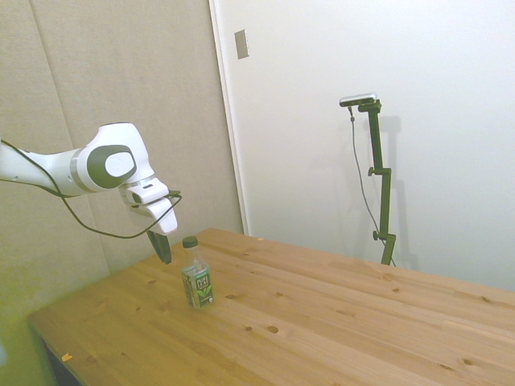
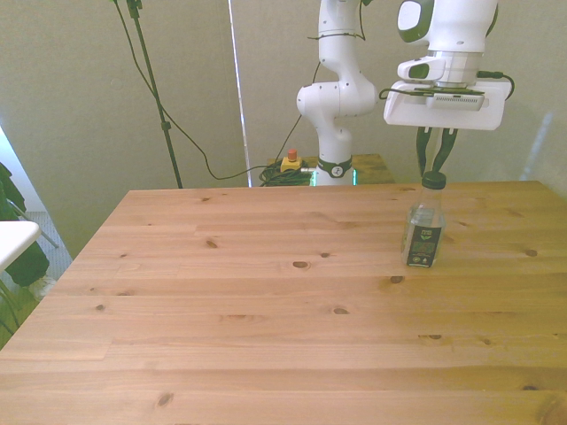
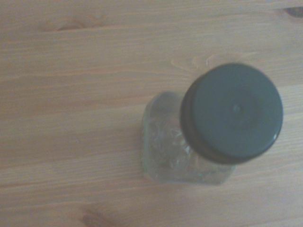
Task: Knock down the bottle
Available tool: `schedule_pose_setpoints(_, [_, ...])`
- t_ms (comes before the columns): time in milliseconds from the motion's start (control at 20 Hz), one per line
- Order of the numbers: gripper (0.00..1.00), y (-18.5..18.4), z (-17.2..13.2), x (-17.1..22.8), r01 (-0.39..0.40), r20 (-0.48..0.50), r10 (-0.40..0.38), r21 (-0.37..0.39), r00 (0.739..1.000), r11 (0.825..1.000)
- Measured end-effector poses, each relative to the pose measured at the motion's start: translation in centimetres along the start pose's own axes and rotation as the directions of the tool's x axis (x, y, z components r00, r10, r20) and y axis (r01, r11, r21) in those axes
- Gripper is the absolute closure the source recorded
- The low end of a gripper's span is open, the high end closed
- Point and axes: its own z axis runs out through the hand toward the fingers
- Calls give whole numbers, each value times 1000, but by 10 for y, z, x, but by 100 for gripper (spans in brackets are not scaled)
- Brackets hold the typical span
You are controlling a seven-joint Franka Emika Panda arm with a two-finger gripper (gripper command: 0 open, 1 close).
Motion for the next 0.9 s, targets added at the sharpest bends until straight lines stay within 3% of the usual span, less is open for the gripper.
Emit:
schedule_pose_setpoints(600, [100,-45,10,31,-62,-19,62,8,998,998])
schedule_pose_setpoints(900, [100,-74,12,79,-127,-31,127,27,991,992])
